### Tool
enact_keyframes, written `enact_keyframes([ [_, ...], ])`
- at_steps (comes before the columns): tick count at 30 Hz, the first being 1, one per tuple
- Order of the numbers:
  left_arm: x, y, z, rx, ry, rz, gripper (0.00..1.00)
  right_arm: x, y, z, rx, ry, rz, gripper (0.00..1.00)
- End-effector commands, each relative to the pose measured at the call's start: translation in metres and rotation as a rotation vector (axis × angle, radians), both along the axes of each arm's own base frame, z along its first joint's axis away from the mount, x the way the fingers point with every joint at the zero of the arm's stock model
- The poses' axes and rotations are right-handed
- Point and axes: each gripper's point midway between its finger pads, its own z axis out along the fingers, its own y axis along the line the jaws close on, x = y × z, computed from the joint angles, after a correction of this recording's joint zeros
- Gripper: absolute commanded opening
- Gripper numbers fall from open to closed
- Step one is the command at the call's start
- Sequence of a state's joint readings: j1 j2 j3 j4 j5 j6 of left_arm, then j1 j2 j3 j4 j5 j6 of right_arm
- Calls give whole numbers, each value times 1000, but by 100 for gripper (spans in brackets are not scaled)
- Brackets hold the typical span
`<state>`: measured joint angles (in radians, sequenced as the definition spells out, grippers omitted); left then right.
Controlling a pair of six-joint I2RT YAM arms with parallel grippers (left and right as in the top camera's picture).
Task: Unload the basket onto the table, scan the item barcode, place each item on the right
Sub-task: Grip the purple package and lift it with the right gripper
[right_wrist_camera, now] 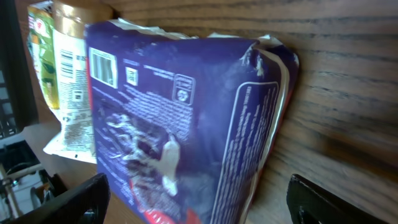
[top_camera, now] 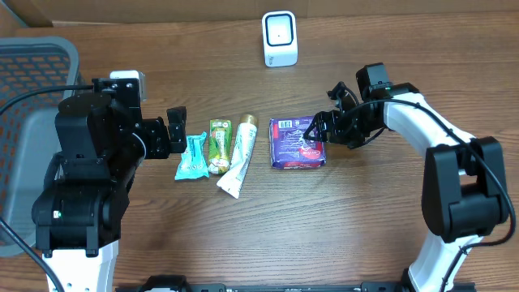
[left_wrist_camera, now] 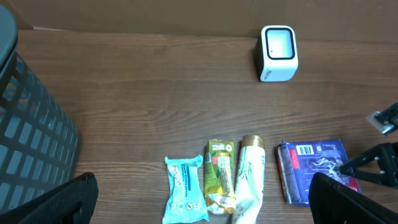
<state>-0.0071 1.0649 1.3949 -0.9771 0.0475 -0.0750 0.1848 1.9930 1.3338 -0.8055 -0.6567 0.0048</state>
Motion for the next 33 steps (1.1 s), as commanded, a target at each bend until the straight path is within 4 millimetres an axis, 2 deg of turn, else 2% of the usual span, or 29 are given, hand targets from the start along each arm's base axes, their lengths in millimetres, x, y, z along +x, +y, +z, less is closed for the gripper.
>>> enact_keyframes([
  [1,-1,1,8,8,-21,-3,100,-6,8,-10,49,31,32,90],
  [4,-1,1,8,8,-22,-3,100,-8,12,-14,78,54,35,80],
  [12,-1,1,8,8,-22,-3,100,-6,20,-22,139,69,42,66],
  [14,-1,1,8,8,-22,-3,100,-6,21,-24,142,76,36,56],
  [19,-1,1,8,8,-22,-3,100,-6,21,-24,141,108,5,22],
  [22,-1,1,8,8,-22,-3,100,-5,21,-23,150,124,-13,7],
  [23,-1,1,8,8,-21,-3,100,-5,21,-21,163,126,-15,5],
  [27,-1,1,8,8,-22,-3,100,3,15,-3,183,117,-35,4],
  [30,-1,1,8,8,-21,-3,100,12,6,28,184,63,-52,4],
  [33,-1,1,8,8,-22,-3,100,21,-5,67,136,-41,-67,4],
])
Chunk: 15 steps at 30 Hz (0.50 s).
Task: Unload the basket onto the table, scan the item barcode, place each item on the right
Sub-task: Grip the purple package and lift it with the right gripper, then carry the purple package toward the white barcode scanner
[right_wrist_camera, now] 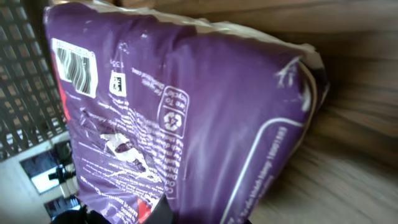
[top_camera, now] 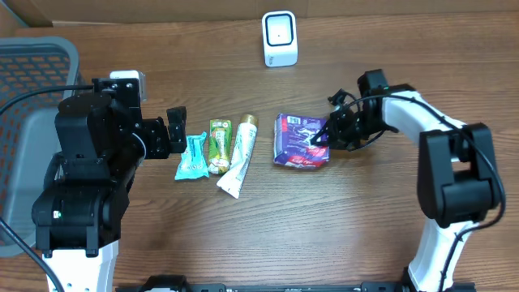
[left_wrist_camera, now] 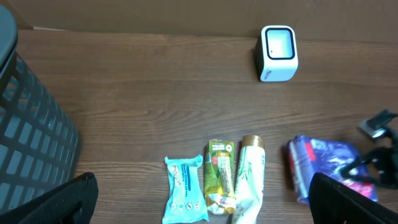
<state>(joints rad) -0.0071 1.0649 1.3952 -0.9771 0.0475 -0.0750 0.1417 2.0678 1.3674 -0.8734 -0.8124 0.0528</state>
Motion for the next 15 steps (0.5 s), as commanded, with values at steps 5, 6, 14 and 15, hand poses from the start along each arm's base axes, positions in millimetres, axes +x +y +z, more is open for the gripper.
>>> enact_keyframes([
  [5,-1,1,8,8,-21,-3,100,28,-23,129,-129,-388,-51,4],
  [6,-1,1,8,8,-21,-3,100,27,-26,141,-150,-426,-59,4],
  [14,-1,1,8,8,-21,-3,100,7,-39,202,-206,-595,-97,4],
  [15,-1,1,8,8,-21,-3,100,5,-41,206,-217,-605,-103,4],
])
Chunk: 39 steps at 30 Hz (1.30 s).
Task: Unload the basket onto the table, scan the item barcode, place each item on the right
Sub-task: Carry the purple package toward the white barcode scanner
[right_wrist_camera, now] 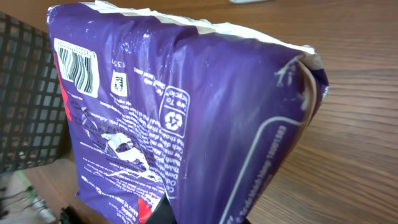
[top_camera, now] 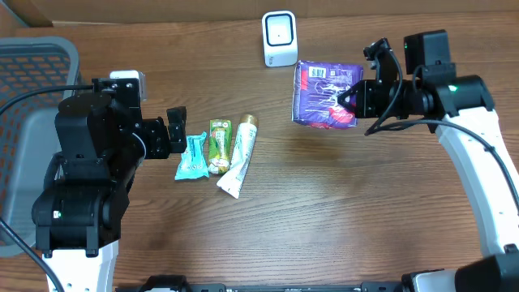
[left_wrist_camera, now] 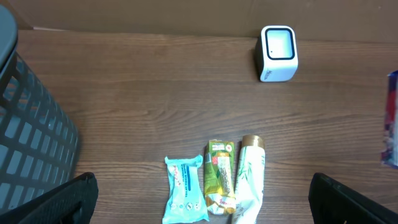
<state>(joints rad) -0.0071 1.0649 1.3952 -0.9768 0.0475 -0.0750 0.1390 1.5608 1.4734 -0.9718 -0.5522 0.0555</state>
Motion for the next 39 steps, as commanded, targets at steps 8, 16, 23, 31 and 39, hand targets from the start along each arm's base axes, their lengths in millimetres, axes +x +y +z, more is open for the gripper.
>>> enact_keyframes([
  [8,-1,1,8,8,-21,-3,100,-19,-20,51,-117,-184,-72,4],
  [16,-1,1,8,8,-21,-3,100,-33,0,58,-242,-255,-59,4],
  [23,-1,1,8,8,-21,-3,99,-33,5,54,-406,-295,-181,4],
  [31,-1,1,8,8,-21,-3,100,-11,-12,63,-563,-401,-369,4],
  [39,-1,1,8,8,-21,-3,100,44,-22,67,-755,-511,-518,4],
])
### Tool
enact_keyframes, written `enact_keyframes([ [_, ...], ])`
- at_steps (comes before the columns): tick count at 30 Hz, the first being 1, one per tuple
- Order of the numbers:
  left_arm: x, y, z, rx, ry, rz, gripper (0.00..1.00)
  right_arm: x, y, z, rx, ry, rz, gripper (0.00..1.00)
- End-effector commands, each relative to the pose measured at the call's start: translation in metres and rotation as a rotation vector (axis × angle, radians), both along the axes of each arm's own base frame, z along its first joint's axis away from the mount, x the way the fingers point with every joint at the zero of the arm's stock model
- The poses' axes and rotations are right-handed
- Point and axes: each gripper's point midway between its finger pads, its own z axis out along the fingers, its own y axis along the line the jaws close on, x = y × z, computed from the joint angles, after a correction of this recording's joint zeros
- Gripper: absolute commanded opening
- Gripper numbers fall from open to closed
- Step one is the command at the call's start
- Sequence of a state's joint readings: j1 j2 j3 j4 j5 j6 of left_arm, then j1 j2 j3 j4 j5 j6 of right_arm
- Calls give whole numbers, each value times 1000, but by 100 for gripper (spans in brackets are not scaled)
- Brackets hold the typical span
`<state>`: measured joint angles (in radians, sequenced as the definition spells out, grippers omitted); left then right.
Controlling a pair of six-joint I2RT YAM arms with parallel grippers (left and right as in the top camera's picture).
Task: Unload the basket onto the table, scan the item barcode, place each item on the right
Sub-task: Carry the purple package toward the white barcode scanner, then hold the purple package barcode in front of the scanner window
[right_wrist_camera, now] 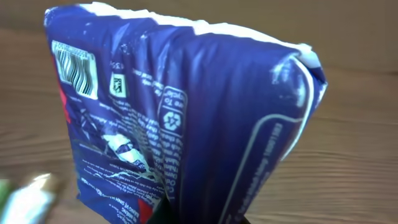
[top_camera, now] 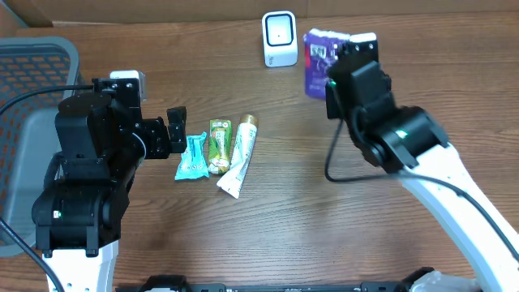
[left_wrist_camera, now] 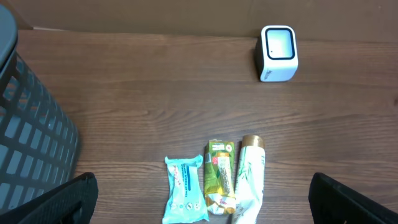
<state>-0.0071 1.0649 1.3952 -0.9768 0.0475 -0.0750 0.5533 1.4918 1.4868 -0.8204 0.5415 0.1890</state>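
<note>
My right gripper (right_wrist_camera: 199, 214) is shut on the lower edge of a purple packet (right_wrist_camera: 180, 118), with the barcode (right_wrist_camera: 74, 74) at its upper left. From overhead the packet (top_camera: 319, 50) is held up off the table just right of the white scanner (top_camera: 280, 38), and my right wrist covers most of it. The scanner (left_wrist_camera: 278, 52) stands at the far edge of the table, its window facing forward. My left gripper (top_camera: 177, 130) is open, with nothing between its fingers, left of the row of small items.
A teal wipes packet (top_camera: 192, 156), a green-yellow sachet (top_camera: 219, 146) and a white tube (top_camera: 239, 156) lie side by side left of centre. A grey mesh basket (top_camera: 32, 122) stands at the far left.
My right arm has swung left and toward the far edge. The purple packet, then front-right of the scanner, is now close beside the scanner's right side. The left arm has not moved.
The purple packet first lay flat on the table with my right gripper open at its right edge. Then the gripper was shut on it and the packet was tipped up. Then it was in the air nearer the scanner, and now it is beside it.
</note>
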Motion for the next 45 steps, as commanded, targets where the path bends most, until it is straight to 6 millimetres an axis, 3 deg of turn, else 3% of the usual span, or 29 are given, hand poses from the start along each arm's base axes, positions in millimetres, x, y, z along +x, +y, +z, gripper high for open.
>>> enact_keyframes([
  [1,-1,1,7,8,-21,-3,100,30,-16,21,-134,-86,-122,4],
  [8,-1,1,8,8,-21,-3,99,106,7,58,-379,-232,-116,4],
  [11,-1,1,8,8,-21,-3,100,135,14,61,-589,-286,-97,4],
  [16,-1,1,8,8,-21,-3,100,172,36,48,-823,-327,0,4],
  [20,-1,1,8,8,-21,-3,100,190,67,17,-943,-309,204,4],
  [24,-1,1,8,8,-21,-3,100,209,80,2,-1083,-343,257,4],
  [28,-1,1,8,8,-21,-3,100,223,82,-11,-1212,-375,255,4],
  [35,-1,1,8,8,-21,-3,100,235,86,-38,-1163,-398,291,4],
  [45,-1,1,8,8,-21,-3,100,249,64,-59,-1144,-375,277,4],
])
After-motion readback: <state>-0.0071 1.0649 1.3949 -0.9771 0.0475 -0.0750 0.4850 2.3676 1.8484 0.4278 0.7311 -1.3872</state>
